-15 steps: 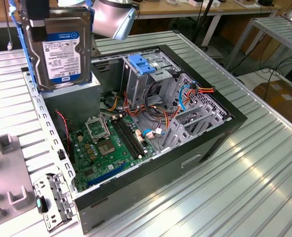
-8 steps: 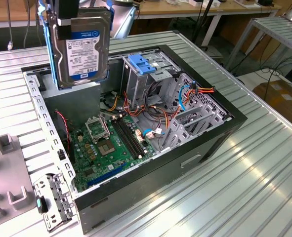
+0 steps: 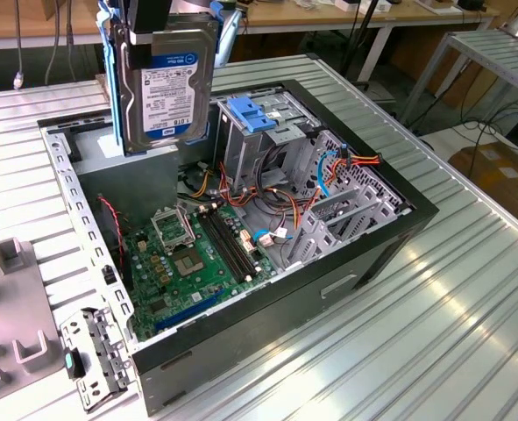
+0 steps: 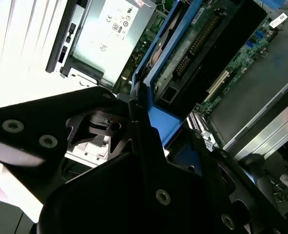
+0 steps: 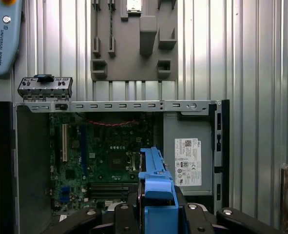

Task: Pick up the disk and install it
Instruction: 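Pick up the disk, then insert the disk into the insertion slot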

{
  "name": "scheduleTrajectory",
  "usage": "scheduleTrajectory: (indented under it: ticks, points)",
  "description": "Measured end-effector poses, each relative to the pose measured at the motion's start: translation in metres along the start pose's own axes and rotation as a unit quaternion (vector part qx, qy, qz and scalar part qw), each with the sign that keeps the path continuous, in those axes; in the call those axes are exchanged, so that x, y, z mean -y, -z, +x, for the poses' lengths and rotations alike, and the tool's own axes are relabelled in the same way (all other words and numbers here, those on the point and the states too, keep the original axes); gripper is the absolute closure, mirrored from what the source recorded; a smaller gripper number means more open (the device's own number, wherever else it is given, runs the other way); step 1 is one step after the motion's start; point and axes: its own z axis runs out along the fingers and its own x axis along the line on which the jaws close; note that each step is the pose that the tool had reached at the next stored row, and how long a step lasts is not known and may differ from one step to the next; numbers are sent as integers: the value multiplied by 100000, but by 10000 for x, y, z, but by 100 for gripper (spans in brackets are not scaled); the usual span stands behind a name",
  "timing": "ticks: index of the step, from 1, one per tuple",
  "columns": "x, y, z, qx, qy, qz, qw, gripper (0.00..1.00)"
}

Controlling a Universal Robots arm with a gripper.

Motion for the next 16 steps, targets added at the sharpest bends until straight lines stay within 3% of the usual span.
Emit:
scheduleTrajectory:
  ticks: [12, 16]
  points:
    - [8, 0, 18, -2, 15, -2, 100000, 63]
    - [9, -1, 90, -2, 7, -1, 100000, 63]
